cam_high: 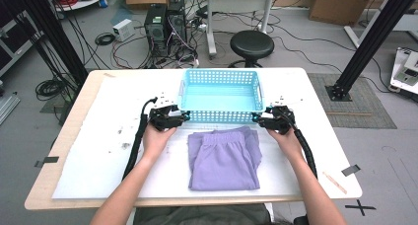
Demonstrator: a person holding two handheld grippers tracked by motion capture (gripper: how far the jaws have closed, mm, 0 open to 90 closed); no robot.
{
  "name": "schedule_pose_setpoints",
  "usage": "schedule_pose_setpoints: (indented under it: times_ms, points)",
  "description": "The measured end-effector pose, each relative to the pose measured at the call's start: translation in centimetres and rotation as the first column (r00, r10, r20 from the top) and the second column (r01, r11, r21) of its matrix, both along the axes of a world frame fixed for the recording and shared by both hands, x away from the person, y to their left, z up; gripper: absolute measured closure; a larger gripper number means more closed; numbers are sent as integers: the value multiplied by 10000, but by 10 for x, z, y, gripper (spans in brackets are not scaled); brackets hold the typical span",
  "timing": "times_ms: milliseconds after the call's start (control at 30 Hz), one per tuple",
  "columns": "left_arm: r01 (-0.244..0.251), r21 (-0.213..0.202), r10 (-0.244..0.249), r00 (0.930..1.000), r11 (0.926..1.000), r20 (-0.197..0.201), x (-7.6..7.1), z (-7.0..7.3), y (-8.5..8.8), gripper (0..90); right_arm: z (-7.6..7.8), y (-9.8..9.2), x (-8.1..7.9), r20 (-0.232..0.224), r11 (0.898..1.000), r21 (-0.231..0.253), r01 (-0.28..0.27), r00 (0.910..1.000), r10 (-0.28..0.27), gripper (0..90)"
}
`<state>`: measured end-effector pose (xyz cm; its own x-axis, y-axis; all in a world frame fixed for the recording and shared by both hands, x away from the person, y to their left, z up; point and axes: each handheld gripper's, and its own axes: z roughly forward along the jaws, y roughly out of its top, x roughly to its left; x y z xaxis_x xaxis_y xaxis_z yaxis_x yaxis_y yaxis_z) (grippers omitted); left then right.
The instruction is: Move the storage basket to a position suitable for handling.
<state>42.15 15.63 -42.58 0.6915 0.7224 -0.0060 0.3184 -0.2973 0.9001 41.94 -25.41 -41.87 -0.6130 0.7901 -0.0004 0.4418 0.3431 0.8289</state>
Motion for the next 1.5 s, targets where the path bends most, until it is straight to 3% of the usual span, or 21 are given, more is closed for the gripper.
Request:
schedule_pose_setpoints:
  times_ms: [300,567,733,967,1067,1167,1433,1500]
  points:
    - [-150,66,151,9999,9999,-63,-12,1,2,491,2,3,-6,-94,9998,-105,-164,9998,163,464]
    - [-129,112,129,9999,9999,12,-14,1,0,487,1,1,-8,-28,9997,-159,-184,9998,184,464]
    - [-273,268,272,9996,9993,47,-16,-1,-2,329,1,3,-10,196,9990,-443,-62,9998,71,387]
    - [-432,348,431,9991,9985,57,-26,2,6,265,4,-5,-22,619,9996,-273,76,9981,-59,305]
    - [-503,326,496,9985,9982,233,-35,6,11,265,5,-12,-33,1275,9974,-276,673,9898,-632,254]
    - [-616,115,612,9977,9980,297,-41,13,18,264,6,-20,-43,1721,9936,108,1128,9786,-1129,236]
    - [-847,-723,867,9959,9938,253,-59,22,29,264,11,-27,-57,2244,9869,613,1495,9613,-1596,208]
    - [-943,-871,966,9950,9917,234,-61,22,36,264,12,-26,-58,2203,9830,740,1679,9586,-1803,208]
